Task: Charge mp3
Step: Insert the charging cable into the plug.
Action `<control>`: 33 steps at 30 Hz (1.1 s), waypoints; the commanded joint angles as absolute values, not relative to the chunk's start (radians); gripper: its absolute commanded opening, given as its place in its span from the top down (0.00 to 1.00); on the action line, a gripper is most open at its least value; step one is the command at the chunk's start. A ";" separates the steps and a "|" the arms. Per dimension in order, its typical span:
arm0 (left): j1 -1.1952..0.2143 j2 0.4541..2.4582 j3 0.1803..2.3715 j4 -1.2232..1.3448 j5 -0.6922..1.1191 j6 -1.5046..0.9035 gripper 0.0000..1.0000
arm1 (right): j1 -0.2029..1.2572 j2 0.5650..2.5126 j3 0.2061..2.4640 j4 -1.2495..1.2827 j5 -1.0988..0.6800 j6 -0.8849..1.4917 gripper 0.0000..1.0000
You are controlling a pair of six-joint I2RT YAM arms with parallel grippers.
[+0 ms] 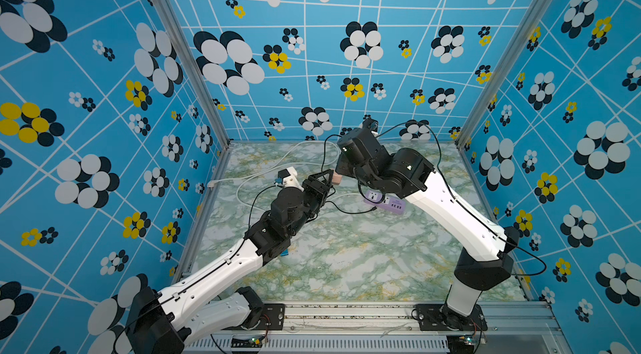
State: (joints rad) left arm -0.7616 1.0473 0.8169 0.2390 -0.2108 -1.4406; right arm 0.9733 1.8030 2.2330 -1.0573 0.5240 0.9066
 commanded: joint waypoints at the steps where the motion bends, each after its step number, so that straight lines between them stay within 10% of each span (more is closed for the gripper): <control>1: -0.771 1.046 0.836 0.261 -0.230 -1.440 1.00 | 0.983 1.817 2.217 -1.051 0.514 0.925 1.00; 33: -0.770 1.062 0.871 0.256 -0.247 -1.437 1.00 | 1.022 1.834 2.155 -1.057 0.540 0.921 1.00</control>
